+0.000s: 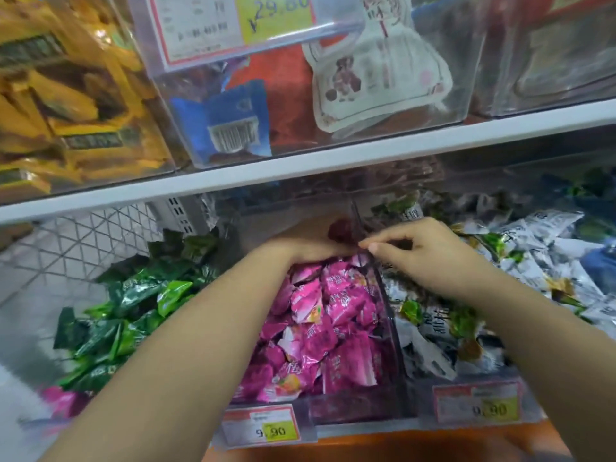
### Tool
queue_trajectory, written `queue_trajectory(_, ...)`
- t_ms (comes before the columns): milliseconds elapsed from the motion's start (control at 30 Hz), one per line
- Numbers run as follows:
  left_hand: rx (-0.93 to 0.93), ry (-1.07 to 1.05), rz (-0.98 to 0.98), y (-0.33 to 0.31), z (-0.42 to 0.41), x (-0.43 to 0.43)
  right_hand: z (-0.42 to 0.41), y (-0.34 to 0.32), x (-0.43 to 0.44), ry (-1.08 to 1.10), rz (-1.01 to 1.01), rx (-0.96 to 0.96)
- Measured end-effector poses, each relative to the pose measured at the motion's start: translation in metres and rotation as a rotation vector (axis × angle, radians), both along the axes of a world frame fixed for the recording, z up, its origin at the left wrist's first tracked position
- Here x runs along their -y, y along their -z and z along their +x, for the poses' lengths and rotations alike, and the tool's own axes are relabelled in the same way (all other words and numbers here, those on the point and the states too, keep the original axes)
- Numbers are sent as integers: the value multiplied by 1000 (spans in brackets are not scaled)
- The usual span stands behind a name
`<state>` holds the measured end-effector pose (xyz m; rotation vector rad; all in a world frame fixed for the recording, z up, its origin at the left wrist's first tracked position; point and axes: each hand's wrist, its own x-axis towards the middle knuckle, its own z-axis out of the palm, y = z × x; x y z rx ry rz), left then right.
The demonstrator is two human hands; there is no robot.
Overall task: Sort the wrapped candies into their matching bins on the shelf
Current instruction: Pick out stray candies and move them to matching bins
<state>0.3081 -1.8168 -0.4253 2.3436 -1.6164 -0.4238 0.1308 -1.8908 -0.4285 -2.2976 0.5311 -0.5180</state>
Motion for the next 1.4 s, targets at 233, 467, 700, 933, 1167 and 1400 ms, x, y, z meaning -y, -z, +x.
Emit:
queue_trajectory(233, 104, 4, 223, -12, 16, -8, -2, 1, 3, -16, 47, -7)
queue_trajectory(467, 123, -124, 225, -23, 42, -49, -6, -1, -2, -40, 84, -3)
queue_trajectory(700, 308, -181, 276, -36, 59, -67, -4, 0, -1, -36, 67, -22)
queue_trajectory(933, 134, -148, 43, -35, 42, -48, 6, -9, 6, -56, -34, -96)
queue_trajectory(1167, -7, 113, 210, -10, 2, -3, 7, -6, 11, -72, 8, -81)
queue_trajectory(1400, 114, 137, 332, -7, 8, -3, 8, -4, 13, -87, 39, -66)
